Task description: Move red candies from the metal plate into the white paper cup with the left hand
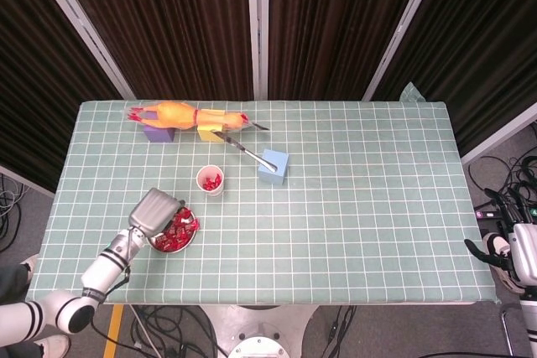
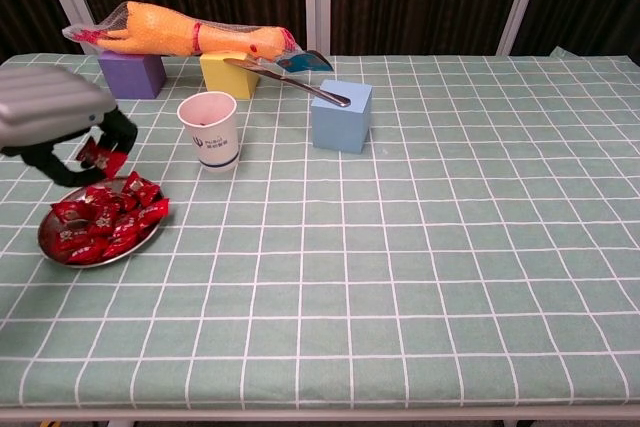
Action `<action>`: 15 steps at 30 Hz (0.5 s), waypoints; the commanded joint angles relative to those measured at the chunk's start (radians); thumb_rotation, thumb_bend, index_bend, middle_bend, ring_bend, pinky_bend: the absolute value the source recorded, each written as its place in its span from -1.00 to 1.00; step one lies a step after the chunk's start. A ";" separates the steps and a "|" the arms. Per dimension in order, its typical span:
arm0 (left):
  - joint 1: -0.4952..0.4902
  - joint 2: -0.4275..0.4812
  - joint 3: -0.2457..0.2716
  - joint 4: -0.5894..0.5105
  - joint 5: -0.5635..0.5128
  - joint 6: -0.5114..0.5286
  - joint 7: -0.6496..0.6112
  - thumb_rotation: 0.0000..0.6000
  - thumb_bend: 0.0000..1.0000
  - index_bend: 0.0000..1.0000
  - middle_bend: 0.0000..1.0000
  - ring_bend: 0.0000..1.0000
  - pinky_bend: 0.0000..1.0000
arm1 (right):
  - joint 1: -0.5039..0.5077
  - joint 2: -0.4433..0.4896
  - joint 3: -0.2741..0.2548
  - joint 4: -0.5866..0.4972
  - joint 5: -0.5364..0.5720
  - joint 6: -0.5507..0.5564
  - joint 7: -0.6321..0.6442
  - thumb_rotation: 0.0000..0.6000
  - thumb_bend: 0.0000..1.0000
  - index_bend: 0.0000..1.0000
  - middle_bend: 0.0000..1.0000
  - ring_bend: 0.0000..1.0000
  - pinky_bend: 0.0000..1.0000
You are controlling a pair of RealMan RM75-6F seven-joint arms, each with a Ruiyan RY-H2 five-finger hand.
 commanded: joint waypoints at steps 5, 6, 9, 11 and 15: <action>-0.114 0.026 -0.119 -0.040 -0.075 -0.086 0.015 1.00 0.07 0.39 0.47 0.89 1.00 | -0.002 0.001 0.001 0.004 0.005 0.000 0.002 1.00 -0.77 -0.76 -0.65 -0.94 -0.39; -0.127 0.025 -0.131 -0.038 -0.086 -0.096 0.014 1.00 0.07 0.39 0.47 0.89 1.00 | -0.003 0.001 0.002 0.004 0.007 0.001 0.002 1.00 -0.76 -0.76 -0.65 -0.94 -0.39; -0.167 0.015 -0.160 -0.022 -0.130 -0.133 0.012 1.00 0.07 0.39 0.47 0.89 1.00 | -0.004 0.001 0.002 0.006 0.012 0.000 0.001 1.00 -0.76 -0.76 -0.65 -0.94 -0.39; -0.192 -0.001 -0.174 0.002 -0.158 -0.154 0.010 1.00 0.07 0.39 0.47 0.89 1.00 | -0.005 0.001 0.002 0.008 0.016 -0.003 0.003 1.00 -0.76 -0.76 -0.65 -0.94 -0.39; -0.237 -0.044 -0.186 0.068 -0.221 -0.195 0.010 1.00 0.07 0.39 0.47 0.89 1.00 | -0.007 0.000 0.002 0.011 0.022 -0.004 0.004 1.00 -0.76 -0.76 -0.65 -0.94 -0.39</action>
